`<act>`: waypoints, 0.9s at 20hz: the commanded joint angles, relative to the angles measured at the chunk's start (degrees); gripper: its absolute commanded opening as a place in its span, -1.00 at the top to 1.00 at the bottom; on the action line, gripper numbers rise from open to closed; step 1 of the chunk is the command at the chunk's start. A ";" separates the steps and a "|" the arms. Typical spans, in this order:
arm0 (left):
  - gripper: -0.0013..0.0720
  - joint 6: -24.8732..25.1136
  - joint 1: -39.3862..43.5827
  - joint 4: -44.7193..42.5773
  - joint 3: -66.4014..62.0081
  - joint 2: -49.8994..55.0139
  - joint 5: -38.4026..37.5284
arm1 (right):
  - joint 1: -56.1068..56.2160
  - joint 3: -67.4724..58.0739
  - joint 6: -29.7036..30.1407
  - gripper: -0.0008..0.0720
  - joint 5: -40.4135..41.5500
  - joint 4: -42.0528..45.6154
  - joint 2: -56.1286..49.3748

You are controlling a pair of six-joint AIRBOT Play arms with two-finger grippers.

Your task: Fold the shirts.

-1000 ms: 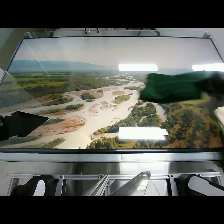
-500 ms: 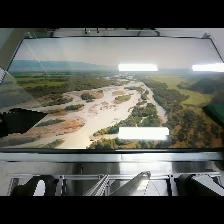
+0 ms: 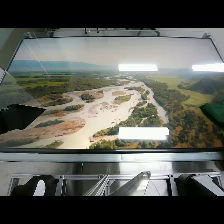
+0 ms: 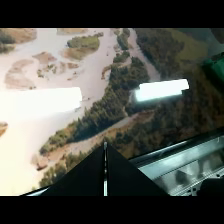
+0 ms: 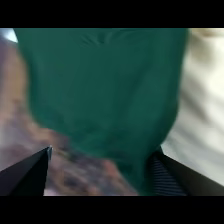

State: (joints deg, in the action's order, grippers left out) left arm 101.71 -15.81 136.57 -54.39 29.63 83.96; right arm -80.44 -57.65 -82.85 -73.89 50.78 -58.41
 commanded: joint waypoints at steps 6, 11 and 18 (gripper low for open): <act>0.92 2.38 0.02 0.13 0.02 -0.04 -0.09 | 22.38 -0.87 10.91 -0.18 0.13 -34.95 3.45; 0.92 2.43 0.02 0.07 0.02 -0.07 0.48 | 44.98 -0.85 16.17 0.92 -1.57 -32.26 7.85; 0.92 1.73 1.99 0.04 9.07 -7.19 -0.61 | 74.10 9.22 16.41 0.92 11.28 -7.69 23.08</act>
State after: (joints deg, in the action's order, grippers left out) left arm 103.98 -14.98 136.70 -50.28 26.17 84.03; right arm -17.10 -54.02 -66.48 -68.29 34.35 -41.65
